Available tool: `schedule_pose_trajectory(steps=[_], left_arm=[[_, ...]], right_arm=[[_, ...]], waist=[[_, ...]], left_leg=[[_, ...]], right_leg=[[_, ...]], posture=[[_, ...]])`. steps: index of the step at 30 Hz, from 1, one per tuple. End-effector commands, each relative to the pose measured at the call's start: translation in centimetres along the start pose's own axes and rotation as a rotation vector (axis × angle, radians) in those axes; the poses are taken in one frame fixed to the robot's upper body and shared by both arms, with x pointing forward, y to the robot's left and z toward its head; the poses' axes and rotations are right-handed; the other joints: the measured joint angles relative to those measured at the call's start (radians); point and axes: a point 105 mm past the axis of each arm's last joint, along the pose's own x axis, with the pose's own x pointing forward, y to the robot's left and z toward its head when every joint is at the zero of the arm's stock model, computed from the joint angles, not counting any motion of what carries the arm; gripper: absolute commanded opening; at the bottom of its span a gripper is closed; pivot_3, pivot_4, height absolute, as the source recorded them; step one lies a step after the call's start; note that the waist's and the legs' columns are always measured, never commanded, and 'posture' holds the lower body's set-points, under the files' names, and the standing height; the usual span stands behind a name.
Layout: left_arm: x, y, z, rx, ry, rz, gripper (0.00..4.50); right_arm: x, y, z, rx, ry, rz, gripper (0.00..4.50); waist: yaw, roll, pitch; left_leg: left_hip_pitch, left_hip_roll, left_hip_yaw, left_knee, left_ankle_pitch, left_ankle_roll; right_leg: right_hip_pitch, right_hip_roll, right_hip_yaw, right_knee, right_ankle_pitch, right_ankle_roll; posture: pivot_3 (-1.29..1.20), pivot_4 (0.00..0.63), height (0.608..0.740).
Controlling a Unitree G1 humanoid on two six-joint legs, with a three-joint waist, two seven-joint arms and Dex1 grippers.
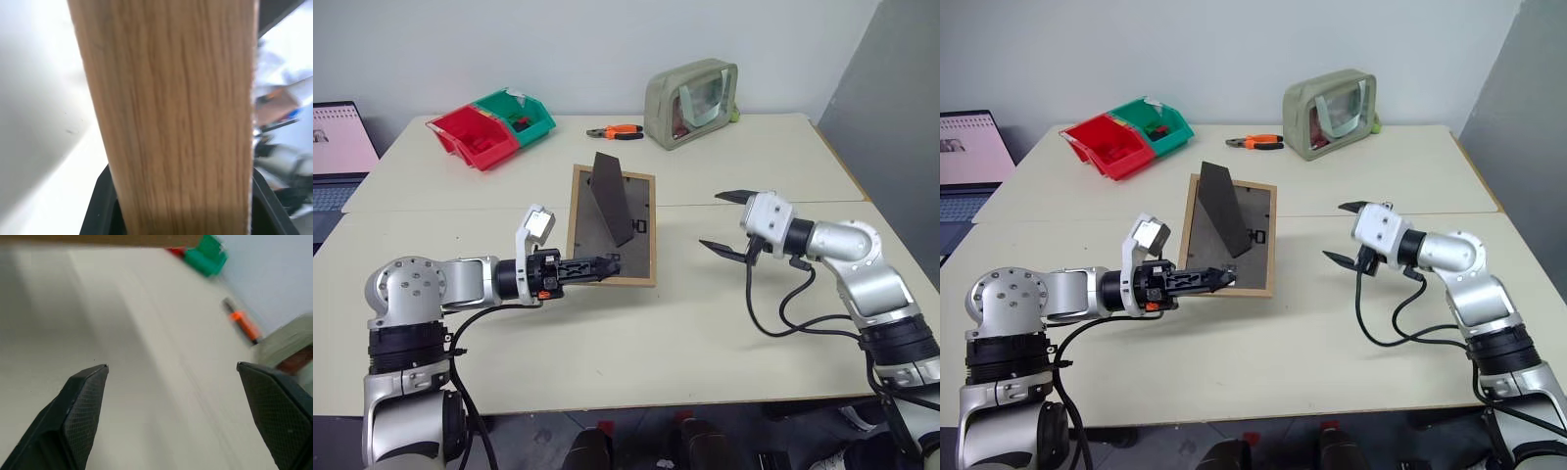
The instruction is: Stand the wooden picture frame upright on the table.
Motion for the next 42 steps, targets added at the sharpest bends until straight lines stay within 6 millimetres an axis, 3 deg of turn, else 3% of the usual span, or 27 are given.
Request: schedule_pose_trajectory(steps=[1, 7, 12, 13, 14, 24, 27, 29, 30, 37, 40, 42], left_arm=[[0.3, -2.3, -0.2, -0.028, 0.04, -0.128, 1.31], [1.0, -3.5, -1.0, -0.064, 0.068, -0.173, 1.31], [1.1, -3.4, -1.9, -0.067, 0.071, -0.144, 1.31], [1.1, -3.3, -1.9, -0.068, 0.065, -0.143, 1.31], [1.1, -3.4, -2.0, -0.067, 0.062, -0.145, 1.31], [1.0, -3.5, -3.1, -0.063, 0.064, -0.157, 1.31], [1.0, -3.4, -3.2, -0.057, 0.061, -0.145, 1.31], [0.9, -3.4, -3.0, -0.053, 0.045, -0.141, 2.01], [0.9, -3.4, -2.9, -0.052, 0.039, -0.147, 2.08], [-0.4, -3.9, -0.7, 0.01, -0.037, -0.095, 3.63], [-3.0, -4.9, 1.1, 0.088, -0.138, -0.036, 4.31], [-5.0, -5.3, 1.9, 0.133, -0.217, 0.038, 4.5]], right_arm=[[1.4, -0.3, 3.4, -0.368, -0.228, -0.093, 4.44], [3.2, 0.1, 5.5, -0.521, -0.387, -0.147, 4.44], [3.7, 0.1, 6.7, -0.561, -0.474, -0.162, 4.44], [3.7, 0.1, 6.8, -0.568, -0.482, -0.163, 4.07], [3.7, 0.0, 6.8, -0.582, -0.481, -0.169, 4.03], [4.0, 0.4, 7.3, -0.616, -0.521, -0.175, 1.84], [4.1, 0.4, 7.0, -0.614, -0.513, -0.172, 1.43], [4.1, 0.4, 7.0, -0.612, -0.517, -0.174, 1.41], [4.1, 0.4, 7.0, -0.61, -0.52, -0.175, 1.41], [3.8, 0.0, 6.7, -0.565, -0.518, -0.209, 1.29], [3.8, -0.2, 5.2, -0.5, -0.46, -0.218, 1.29], [3.8, -0.3, 4.1, -0.451, -0.414, -0.218, 1.29]], waist=[[-0.003, 0.0, 0.0], [0.004, 0.0, 0.0], [0.005, 0.0, 0.0], [0.005, 0.0, 0.0], [0.006, 0.0, 0.0], [0.005, 0.0, 0.0], [0.005, 0.0, 0.0], [0.005, 0.0, 0.0], [0.005, 0.0, 0.0], [0.004, 0.0, 0.0], [0.004, 0.0, 0.0], [-0.002, 0.0, 0.0]], left_leg=[[0.0, 0.0, 0.0, 0.0, 0.0, 0.0], [0.0, 0.002, -0.001, 0.001, 0.003, -0.005], [0.0, 0.001, -0.001, 0.002, 0.003, -0.005], [0.0, 0.001, -0.001, 0.002, 0.003, -0.005], [0.0, 0.001, -0.001, 0.003, 0.003, -0.005], [0.0, -0.001, -0.002, 0.008, 0.003, -0.005], [0.001, -0.002, -0.001, 0.011, 0.003, -0.004], [0.002, -0.005, -0.002, 0.012, 0.001, -0.001], [0.002, -0.005, -0.002, 0.012, 0.001, -0.001], [0.003, -0.007, -0.002, 0.012, 0.001, -0.001], [0.003, -0.007, -0.002, 0.012, 0.001, -0.001], [0.003, -0.006, -0.002, 0.012, 0.001, -0.001]], right_leg=[[0.0, 0.0, 0.001, 0.0, 0.0, 0.0], [0.0, -0.002, 0.001, 0.001, 0.0, 0.0], [0.001, -0.002, 0.002, 0.002, 0.0, -0.001], [0.001, -0.002, 0.002, 0.002, 0.0, -0.001], [0.001, -0.002, 0.002, 0.002, 0.0, -0.001], [0.001, -0.002, 0.002, 0.008, 0.0, -0.001], [0.001, -0.001, 0.002, 0.012, 0.0, -0.001], [0.001, -0.001, 0.002, 0.014, 0.0, -0.001], [0.001, -0.001, 0.003, 0.014, 0.0, -0.001], [0.001, -0.001, 0.004, 0.015, 0.0, -0.001], [0.001, -0.001, 0.004, 0.015, 0.0, -0.001], [0.001, -0.001, 0.004, 0.015, 0.0, -0.001]], posture=[[0.0, 0.15, 0.74], [0.0, 0.15, 0.74], [0.0, 0.15, 0.74], [0.0, 0.15, 0.74], [0.0, 0.15, 0.74], [0.0, 0.15, 0.74], [0.0, 0.15, 0.74], [0.0, 0.15, 0.74], [0.0, 0.15, 0.74], [0.0, 0.15, 0.74], [0.0, 0.15, 0.74], [0.0, 0.15, 0.74]])
